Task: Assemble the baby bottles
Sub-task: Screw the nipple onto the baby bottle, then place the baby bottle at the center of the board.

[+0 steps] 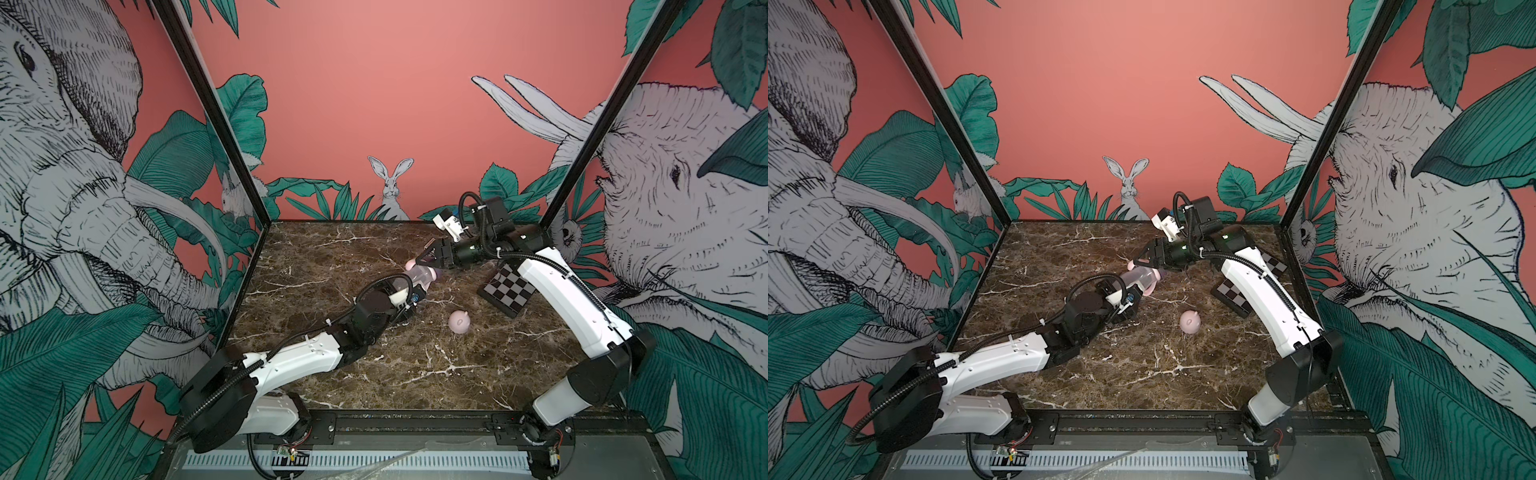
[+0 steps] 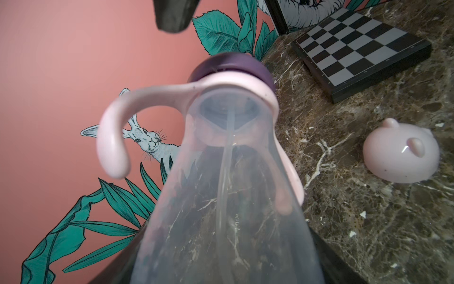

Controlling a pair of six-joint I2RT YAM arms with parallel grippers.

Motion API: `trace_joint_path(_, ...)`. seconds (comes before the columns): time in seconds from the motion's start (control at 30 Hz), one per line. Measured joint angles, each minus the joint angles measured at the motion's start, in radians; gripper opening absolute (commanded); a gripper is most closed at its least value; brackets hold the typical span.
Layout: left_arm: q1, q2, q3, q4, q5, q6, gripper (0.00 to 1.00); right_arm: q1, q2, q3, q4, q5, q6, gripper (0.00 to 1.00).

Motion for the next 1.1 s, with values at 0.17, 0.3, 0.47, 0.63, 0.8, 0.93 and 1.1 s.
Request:
trace_joint_path(0.17, 0.027, -0.006, -0.016, 0.009, 0.024, -0.029, 0.05, -0.009, -0.015, 0.026, -0.026, 0.013, -0.038, 0.76)
trace_joint_path(0.3, 0.045, -0.032, -0.038, 0.014, 0.051, -0.055, 0.05, -0.048, -0.057, -0.002, -0.031, 0.031, -0.079, 0.83)
trace_joint_path(0.47, 0.068, -0.077, -0.054, 0.015, 0.113, -0.089, 0.05, -0.083, -0.087, -0.081, -0.009, 0.019, -0.142, 0.89)
trace_joint_path(0.63, 0.098, -0.139, -0.064, -0.001, 0.205, -0.139, 0.05, -0.094, -0.083, -0.143, 0.021, -0.037, -0.229, 0.92)
trace_joint_path(0.8, 0.108, -0.198, -0.065, -0.016, 0.262, -0.175, 0.05, -0.117, -0.078, -0.163, 0.062, -0.093, -0.272, 0.93)
trace_joint_path(0.93, 0.107, -0.223, -0.066, -0.021, 0.297, -0.196, 0.05, -0.127, -0.072, -0.173, 0.128, -0.148, -0.267, 0.93)
trace_joint_path(1.1, 0.108, -0.229, -0.066, -0.044, 0.333, -0.223, 0.05, -0.131, -0.051, -0.216, 0.255, -0.230, -0.214, 0.93)
